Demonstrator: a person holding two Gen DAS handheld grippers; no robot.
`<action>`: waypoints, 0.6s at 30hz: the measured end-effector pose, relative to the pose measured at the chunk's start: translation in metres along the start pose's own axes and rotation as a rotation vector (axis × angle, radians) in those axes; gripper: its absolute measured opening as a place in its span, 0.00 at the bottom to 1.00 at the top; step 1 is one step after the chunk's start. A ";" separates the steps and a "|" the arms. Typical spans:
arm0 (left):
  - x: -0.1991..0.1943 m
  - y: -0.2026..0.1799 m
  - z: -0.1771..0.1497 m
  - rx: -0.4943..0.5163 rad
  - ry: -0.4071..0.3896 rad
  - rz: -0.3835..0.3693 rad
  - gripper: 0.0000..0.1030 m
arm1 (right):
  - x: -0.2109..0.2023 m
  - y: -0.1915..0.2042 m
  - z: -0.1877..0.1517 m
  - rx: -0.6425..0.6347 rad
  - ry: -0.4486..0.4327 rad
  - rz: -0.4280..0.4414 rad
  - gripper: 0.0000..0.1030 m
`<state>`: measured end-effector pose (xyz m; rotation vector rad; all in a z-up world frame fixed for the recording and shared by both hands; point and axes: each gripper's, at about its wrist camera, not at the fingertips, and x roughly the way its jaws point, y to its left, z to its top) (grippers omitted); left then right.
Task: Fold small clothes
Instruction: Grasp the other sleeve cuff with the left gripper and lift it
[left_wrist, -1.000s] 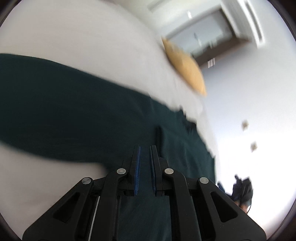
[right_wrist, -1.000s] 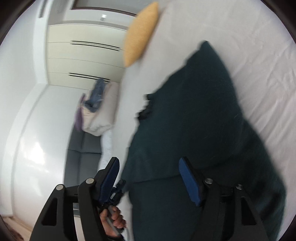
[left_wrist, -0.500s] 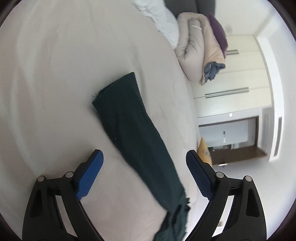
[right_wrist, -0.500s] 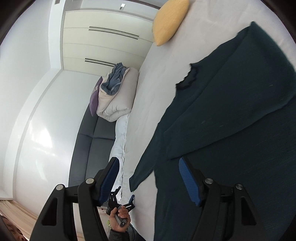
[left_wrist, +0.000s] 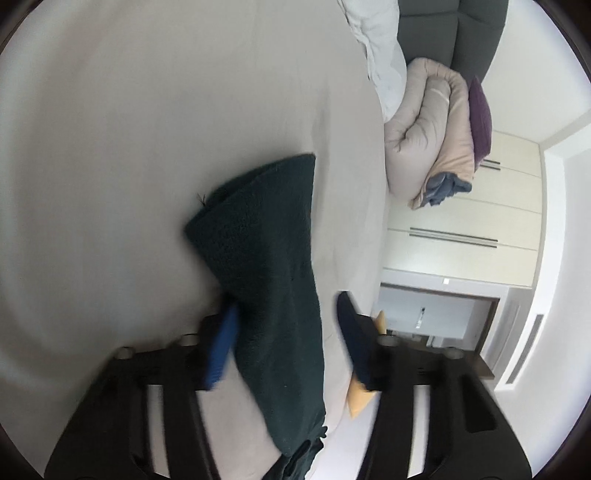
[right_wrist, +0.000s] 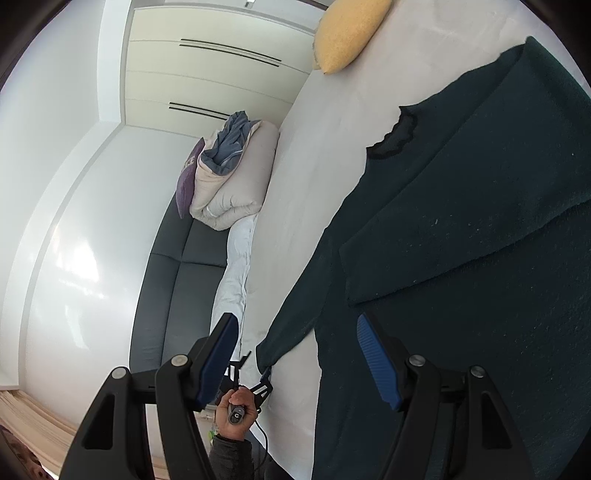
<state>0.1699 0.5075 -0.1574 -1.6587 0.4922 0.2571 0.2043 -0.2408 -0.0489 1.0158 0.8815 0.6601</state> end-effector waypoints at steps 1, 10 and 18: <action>0.008 0.003 0.001 -0.019 0.013 -0.006 0.31 | 0.002 -0.002 0.000 0.009 -0.001 -0.002 0.69; 0.008 -0.002 0.006 0.035 -0.071 0.020 0.12 | 0.001 -0.013 0.001 0.005 0.005 -0.021 0.69; -0.003 -0.085 -0.046 0.384 -0.110 0.084 0.09 | -0.019 -0.035 0.006 0.030 -0.027 -0.023 0.69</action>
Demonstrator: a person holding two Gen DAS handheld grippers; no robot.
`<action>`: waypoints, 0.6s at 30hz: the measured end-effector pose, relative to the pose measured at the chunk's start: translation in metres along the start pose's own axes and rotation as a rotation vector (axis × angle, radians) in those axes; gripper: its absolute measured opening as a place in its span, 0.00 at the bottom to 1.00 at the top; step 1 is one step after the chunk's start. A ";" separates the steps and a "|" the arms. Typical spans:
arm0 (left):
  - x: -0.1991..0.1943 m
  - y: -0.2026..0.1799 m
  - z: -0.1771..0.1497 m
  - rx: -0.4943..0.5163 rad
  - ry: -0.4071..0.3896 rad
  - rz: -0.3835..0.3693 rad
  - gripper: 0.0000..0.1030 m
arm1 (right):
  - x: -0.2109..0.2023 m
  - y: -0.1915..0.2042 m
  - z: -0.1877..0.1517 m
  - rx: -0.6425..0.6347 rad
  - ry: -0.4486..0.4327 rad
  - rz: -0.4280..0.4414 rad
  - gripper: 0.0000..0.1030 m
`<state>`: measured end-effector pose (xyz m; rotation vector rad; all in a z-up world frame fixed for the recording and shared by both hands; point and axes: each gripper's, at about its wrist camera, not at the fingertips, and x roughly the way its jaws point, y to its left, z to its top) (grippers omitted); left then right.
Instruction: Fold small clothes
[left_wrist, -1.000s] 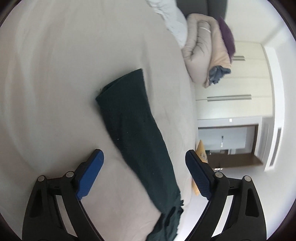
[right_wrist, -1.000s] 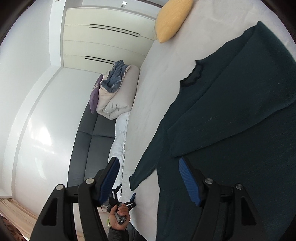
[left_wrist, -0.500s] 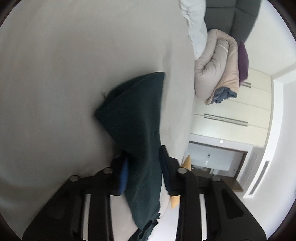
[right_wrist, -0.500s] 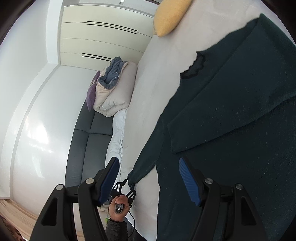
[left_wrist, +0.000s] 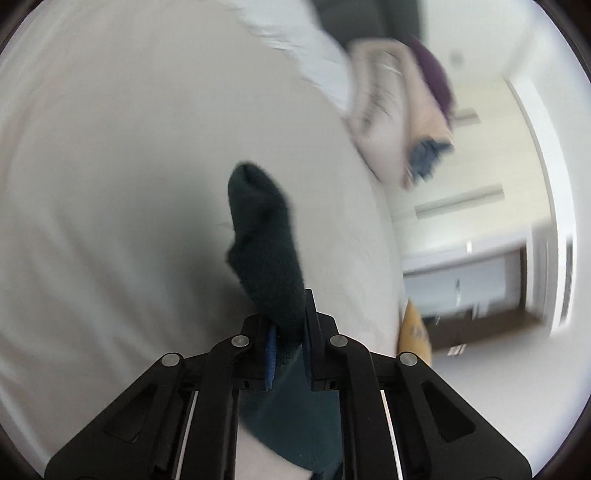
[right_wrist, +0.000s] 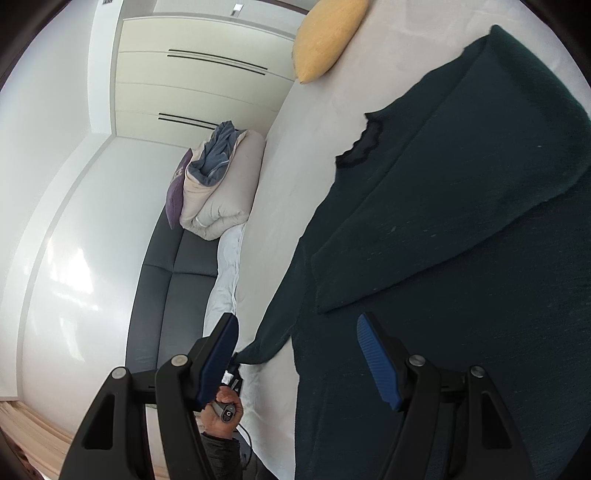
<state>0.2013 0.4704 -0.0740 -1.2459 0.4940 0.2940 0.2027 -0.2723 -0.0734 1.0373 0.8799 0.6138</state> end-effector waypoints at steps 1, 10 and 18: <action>0.003 -0.022 -0.007 0.077 0.011 -0.002 0.09 | -0.002 -0.003 0.001 0.004 -0.003 0.002 0.69; 0.025 -0.183 -0.195 0.980 0.092 0.039 0.09 | -0.007 -0.021 0.012 0.015 -0.003 -0.015 0.69; 0.015 -0.174 -0.361 1.513 0.076 0.069 0.09 | 0.049 0.004 0.032 -0.057 0.103 -0.028 0.69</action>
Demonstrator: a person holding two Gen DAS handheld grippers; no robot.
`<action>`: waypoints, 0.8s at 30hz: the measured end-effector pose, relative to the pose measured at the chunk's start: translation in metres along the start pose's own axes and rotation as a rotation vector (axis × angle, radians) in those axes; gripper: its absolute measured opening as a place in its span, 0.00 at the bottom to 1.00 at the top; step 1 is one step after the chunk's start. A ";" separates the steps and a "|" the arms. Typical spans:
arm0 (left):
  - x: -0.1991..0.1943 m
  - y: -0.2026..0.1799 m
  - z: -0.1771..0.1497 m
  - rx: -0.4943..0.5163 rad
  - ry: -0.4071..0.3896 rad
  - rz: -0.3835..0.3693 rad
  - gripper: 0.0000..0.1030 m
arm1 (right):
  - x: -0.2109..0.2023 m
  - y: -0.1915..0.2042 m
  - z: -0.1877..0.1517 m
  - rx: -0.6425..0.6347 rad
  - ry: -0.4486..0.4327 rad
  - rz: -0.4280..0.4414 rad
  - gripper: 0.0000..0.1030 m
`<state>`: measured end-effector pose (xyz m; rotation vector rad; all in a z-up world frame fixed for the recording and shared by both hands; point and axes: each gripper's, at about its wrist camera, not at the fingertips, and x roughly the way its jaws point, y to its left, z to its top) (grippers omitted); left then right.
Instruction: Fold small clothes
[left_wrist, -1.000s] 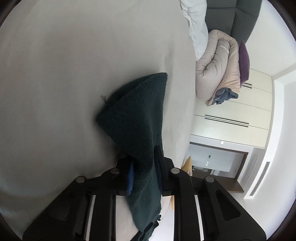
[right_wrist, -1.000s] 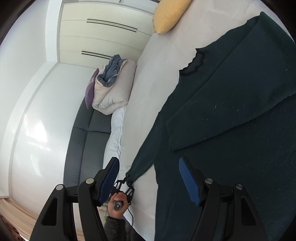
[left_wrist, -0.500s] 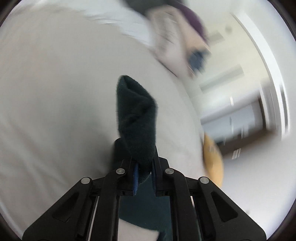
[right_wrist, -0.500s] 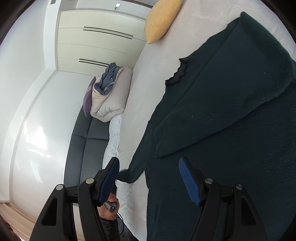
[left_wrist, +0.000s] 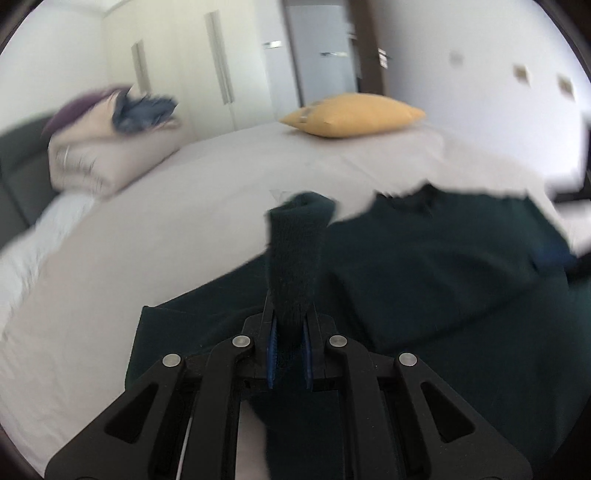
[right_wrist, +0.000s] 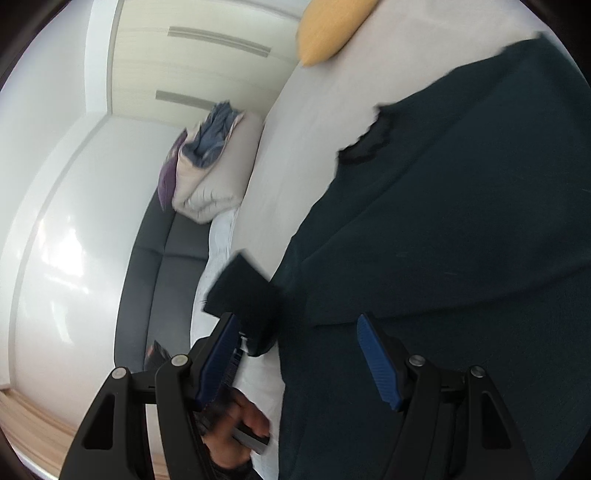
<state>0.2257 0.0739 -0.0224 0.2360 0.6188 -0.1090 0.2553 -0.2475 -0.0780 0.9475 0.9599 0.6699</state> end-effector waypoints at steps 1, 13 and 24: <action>0.001 -0.010 -0.002 0.038 -0.010 0.011 0.09 | 0.012 0.004 0.002 -0.005 0.023 0.010 0.69; -0.011 -0.063 -0.045 0.351 -0.105 0.119 0.09 | 0.111 0.019 0.007 0.121 0.212 0.158 0.69; -0.018 -0.078 -0.053 0.373 -0.089 0.121 0.11 | 0.126 0.031 0.014 -0.014 0.245 -0.010 0.10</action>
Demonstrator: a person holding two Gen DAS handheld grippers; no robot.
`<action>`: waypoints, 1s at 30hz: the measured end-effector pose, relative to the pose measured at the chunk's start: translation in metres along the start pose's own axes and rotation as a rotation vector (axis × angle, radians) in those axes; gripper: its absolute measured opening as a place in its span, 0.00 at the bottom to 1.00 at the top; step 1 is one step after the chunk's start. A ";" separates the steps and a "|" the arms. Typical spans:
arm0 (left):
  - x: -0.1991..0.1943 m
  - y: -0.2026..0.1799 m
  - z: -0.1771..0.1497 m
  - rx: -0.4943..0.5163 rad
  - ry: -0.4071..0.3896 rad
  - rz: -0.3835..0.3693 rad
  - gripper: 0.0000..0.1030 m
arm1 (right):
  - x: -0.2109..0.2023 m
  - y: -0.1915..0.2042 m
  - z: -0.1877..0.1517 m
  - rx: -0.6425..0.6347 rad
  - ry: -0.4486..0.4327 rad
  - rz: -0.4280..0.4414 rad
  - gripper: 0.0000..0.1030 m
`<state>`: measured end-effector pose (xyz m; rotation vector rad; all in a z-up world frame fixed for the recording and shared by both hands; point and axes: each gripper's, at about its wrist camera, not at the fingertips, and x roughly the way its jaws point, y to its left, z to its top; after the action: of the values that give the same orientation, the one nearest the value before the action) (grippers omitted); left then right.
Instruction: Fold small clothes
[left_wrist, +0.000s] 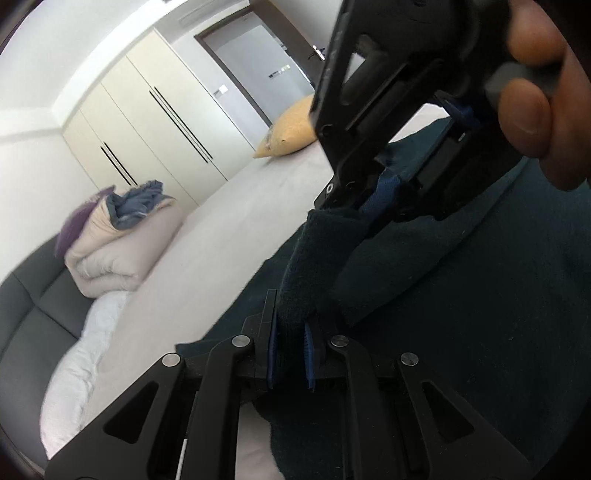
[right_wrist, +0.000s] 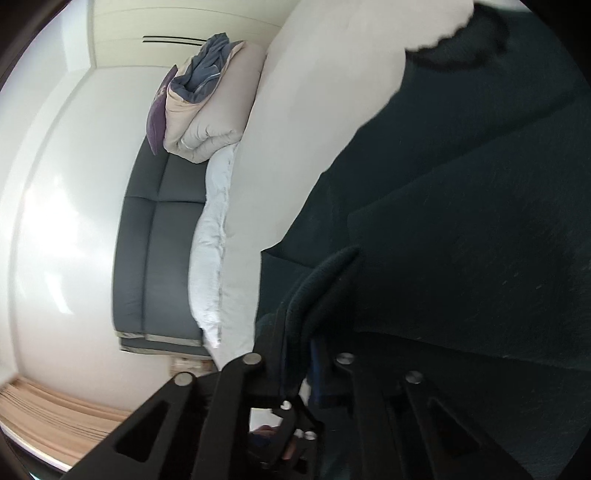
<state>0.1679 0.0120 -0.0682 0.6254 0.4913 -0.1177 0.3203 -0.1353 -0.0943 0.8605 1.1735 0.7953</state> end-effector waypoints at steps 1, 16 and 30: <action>0.000 0.001 0.005 -0.008 0.004 -0.022 0.11 | -0.003 0.002 0.001 -0.017 -0.014 -0.012 0.10; 0.000 0.130 0.006 -0.452 0.074 -0.282 0.14 | -0.106 -0.026 0.018 -0.168 -0.158 -0.286 0.09; 0.082 0.200 -0.029 -0.771 0.275 -0.422 0.14 | -0.132 -0.079 0.013 -0.111 -0.175 -0.402 0.09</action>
<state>0.2783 0.1937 -0.0206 -0.2295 0.8700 -0.2272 0.3125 -0.2893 -0.1050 0.5644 1.0888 0.4417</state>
